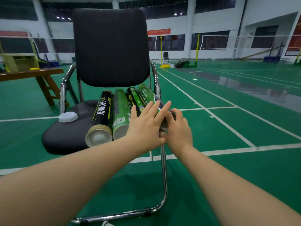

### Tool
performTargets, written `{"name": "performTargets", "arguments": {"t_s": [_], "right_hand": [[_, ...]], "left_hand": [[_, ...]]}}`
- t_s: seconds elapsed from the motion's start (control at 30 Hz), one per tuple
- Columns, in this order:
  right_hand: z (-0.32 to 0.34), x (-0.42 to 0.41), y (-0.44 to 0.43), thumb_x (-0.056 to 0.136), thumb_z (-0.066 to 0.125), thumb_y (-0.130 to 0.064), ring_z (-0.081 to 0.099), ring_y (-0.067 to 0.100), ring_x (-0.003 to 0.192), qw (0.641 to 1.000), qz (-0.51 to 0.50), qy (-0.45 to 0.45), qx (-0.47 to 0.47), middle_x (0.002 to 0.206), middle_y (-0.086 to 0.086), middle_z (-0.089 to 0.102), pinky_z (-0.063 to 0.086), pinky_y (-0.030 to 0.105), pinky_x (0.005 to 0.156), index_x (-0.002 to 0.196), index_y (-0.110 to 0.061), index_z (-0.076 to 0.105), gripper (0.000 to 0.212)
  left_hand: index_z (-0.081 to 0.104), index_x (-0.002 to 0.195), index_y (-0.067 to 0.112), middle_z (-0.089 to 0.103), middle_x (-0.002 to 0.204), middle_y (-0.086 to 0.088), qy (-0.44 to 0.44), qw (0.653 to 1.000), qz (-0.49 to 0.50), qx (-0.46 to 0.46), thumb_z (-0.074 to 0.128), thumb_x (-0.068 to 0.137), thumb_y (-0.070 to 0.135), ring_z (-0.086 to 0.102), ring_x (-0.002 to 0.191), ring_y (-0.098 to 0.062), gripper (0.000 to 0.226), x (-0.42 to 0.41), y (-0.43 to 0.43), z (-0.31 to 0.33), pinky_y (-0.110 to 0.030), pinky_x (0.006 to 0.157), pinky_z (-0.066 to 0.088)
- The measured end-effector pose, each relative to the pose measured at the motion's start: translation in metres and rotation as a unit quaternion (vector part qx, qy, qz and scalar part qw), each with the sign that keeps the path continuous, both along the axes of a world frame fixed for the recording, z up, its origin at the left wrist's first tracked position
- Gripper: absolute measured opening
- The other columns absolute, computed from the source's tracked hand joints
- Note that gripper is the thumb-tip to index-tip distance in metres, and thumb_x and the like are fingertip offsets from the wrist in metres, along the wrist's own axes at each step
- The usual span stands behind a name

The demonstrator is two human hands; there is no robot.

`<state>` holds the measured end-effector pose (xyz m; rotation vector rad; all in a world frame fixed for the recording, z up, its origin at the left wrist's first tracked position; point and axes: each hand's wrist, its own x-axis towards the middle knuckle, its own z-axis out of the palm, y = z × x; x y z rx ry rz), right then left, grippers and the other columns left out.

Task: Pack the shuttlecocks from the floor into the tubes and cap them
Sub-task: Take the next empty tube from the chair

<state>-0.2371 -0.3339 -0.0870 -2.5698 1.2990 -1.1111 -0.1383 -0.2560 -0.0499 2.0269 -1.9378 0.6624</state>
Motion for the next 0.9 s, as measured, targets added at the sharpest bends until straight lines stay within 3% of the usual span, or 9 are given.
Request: {"name": "performTargets", "arguments": {"t_s": [0.1,0.23,0.4,0.5,0.63,0.7,0.8,0.9], "right_hand": [[0.01,-0.014,0.013,0.075,0.066,-0.026,0.045,0.031,0.105,1.0,-0.015,-0.021,-0.01,0.138,0.003,0.033,0.044,0.037,0.08,0.13,-0.029,0.042,0.06],[0.025,-0.041,0.055,0.062,0.075,-0.018,0.049,0.034,0.091,0.988,-0.009,-0.117,-0.096,0.125,0.011,0.047,0.045,0.036,0.076,0.119,-0.024,0.052,0.062],[0.044,-0.067,0.139,0.058,0.077,-0.018,0.048,0.026,0.1,0.969,0.025,-0.196,-0.15,0.122,0.001,0.041,0.043,0.03,0.079,0.115,-0.031,0.047,0.066],[0.06,-0.063,0.181,0.059,0.069,-0.024,0.047,0.021,0.106,0.958,0.088,-0.239,-0.135,0.12,-0.006,0.036,0.047,0.033,0.086,0.114,-0.035,0.044,0.062],[0.081,-0.055,0.228,0.063,0.064,-0.035,0.047,0.018,0.11,0.947,0.167,-0.258,-0.097,0.118,-0.01,0.034,0.048,0.039,0.09,0.111,-0.037,0.041,0.054],[0.087,-0.046,0.253,0.064,0.061,-0.037,0.045,0.016,0.112,0.938,0.216,-0.259,-0.083,0.117,-0.013,0.034,0.045,0.032,0.094,0.11,-0.038,0.04,0.051],[0.084,-0.028,0.293,0.065,0.06,-0.038,0.039,0.008,0.115,0.929,0.28,-0.235,-0.054,0.118,-0.014,0.034,0.033,0.012,0.098,0.111,-0.038,0.039,0.05],[0.068,-0.008,0.331,0.067,0.059,-0.04,0.038,0.01,0.119,0.925,0.327,-0.19,-0.019,0.124,-0.006,0.036,0.033,0.017,0.101,0.114,-0.036,0.037,0.052]], "left_hand": [[-0.02,0.143,0.037,-0.002,0.157,0.002,-0.003,1.0,0.007,0.007,0.054,0.08,0.053,-0.002,0.144,-0.019,0.098,-0.001,0.017,0.011,-0.058,0.111,0.0],[-0.02,0.143,0.037,-0.007,0.157,0.003,0.017,1.0,0.01,0.011,0.06,0.079,0.052,-0.005,0.144,-0.018,0.104,-0.003,0.052,0.031,-0.053,0.113,0.004],[-0.014,0.144,0.041,-0.005,0.157,0.002,0.077,0.997,-0.005,-0.002,0.066,0.076,0.051,-0.001,0.144,-0.018,0.106,-0.012,0.096,0.054,-0.049,0.114,0.013],[-0.004,0.145,0.041,0.009,0.156,-0.002,0.067,0.994,-0.045,-0.077,0.07,0.073,0.044,0.008,0.143,-0.02,0.103,-0.019,0.128,0.071,-0.057,0.111,0.015],[0.022,0.142,0.025,0.041,0.144,-0.006,-0.037,0.976,-0.108,-0.186,0.063,0.063,0.041,0.03,0.135,-0.025,0.091,-0.005,0.184,0.084,-0.066,0.099,0.026],[0.03,0.138,0.019,0.05,0.137,-0.004,-0.068,0.973,-0.11,-0.191,0.053,0.066,0.047,0.039,0.131,-0.024,0.081,0.007,0.218,0.085,-0.067,0.097,0.031],[0.041,0.129,0.017,0.061,0.12,-0.004,-0.086,0.973,-0.087,-0.198,0.048,0.067,0.047,0.053,0.116,-0.023,0.069,0.023,0.273,0.076,-0.062,0.094,0.036],[0.044,0.123,0.017,0.064,0.109,-0.006,-0.084,0.981,-0.044,-0.171,0.047,0.063,0.048,0.06,0.1,-0.024,0.067,0.037,0.328,0.058,-0.053,0.09,0.044]]}}
